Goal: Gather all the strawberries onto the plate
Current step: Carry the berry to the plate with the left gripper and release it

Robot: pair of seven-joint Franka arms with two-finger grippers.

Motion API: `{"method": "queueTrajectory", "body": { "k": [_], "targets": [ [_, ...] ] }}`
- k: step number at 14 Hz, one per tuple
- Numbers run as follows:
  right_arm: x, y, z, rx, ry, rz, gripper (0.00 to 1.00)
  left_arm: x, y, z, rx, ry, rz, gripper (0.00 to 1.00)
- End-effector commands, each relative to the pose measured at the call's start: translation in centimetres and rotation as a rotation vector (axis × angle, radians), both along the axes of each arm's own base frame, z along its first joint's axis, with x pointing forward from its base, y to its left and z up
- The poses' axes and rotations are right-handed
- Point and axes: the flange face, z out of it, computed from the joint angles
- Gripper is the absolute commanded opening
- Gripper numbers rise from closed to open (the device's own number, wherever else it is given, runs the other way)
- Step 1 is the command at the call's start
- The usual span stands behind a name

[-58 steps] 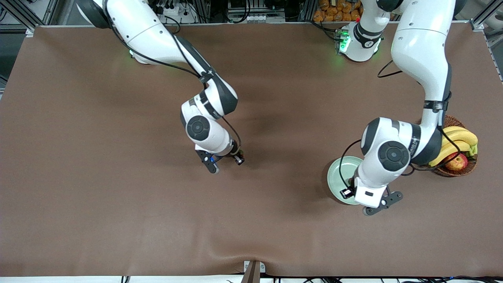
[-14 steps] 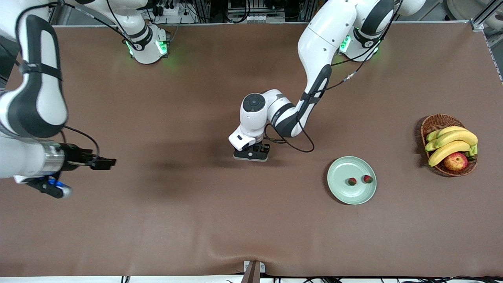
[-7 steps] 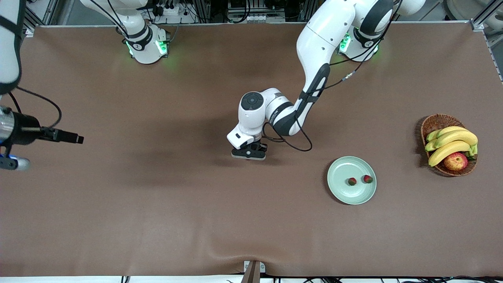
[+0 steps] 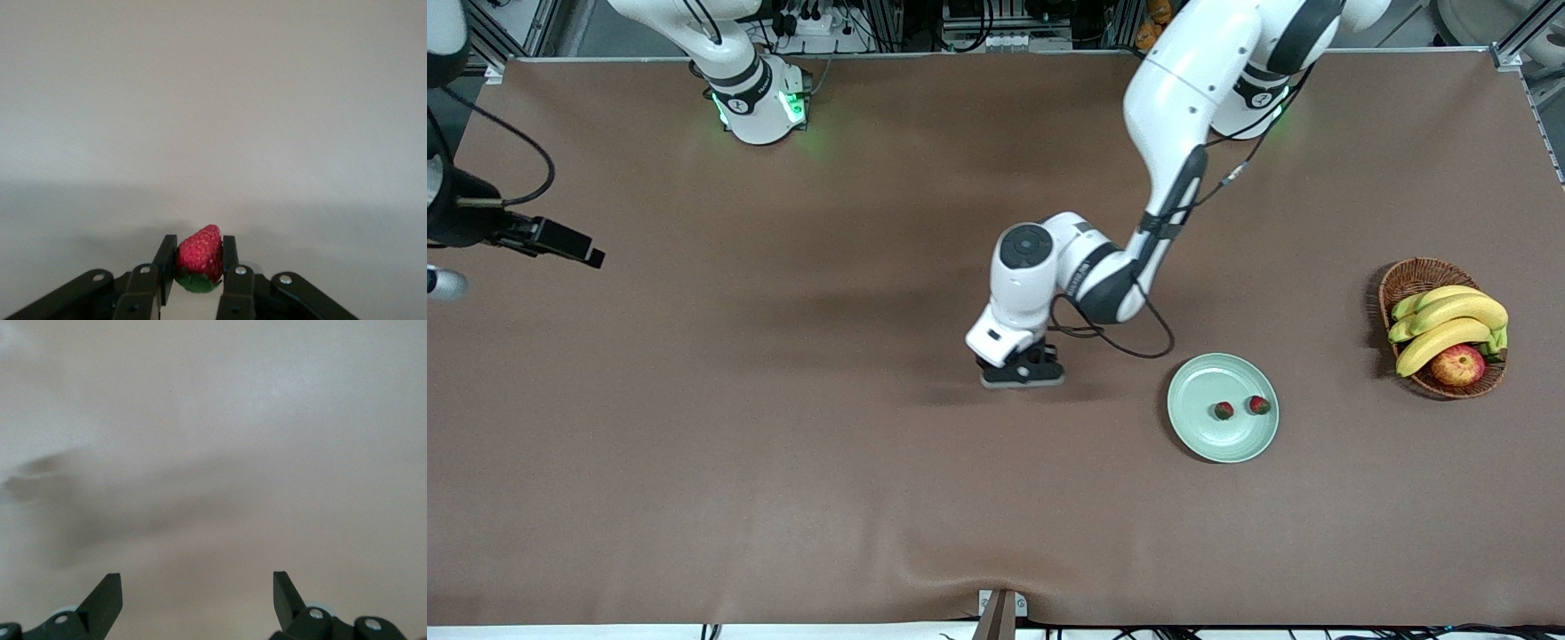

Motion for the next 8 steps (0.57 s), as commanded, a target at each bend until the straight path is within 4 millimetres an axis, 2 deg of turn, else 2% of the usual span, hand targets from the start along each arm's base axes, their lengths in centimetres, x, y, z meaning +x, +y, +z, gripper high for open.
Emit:
{"method": "queueTrajectory", "body": {
  "k": [1, 5, 7, 8],
  "targets": [
    [-2.6, -0.5, -0.3, -0.02, -0.037, -0.022, 1.0, 3.0, 5.7, 3.7, 0.036, 0.023, 0.139, 0.0],
    [0.5, -1.8, 2.7, -0.067, -0.059, -0.026, 1.0, 7.3, 15.1, 5.1, 0.089, 0.083, 0.322, 0.0],
    [1.9, -2.0, 4.0, -0.118, -0.052, -0.016, 1.0, 8.6, 19.6, 4.5, 0.114, 0.123, 0.419, 0.0],
    [1.8, -2.2, 4.2, -0.116, -0.046, -0.009, 1.0, 8.9, 21.5, 3.8, 0.131, 0.148, 0.442, 0.0]
  ]
}}
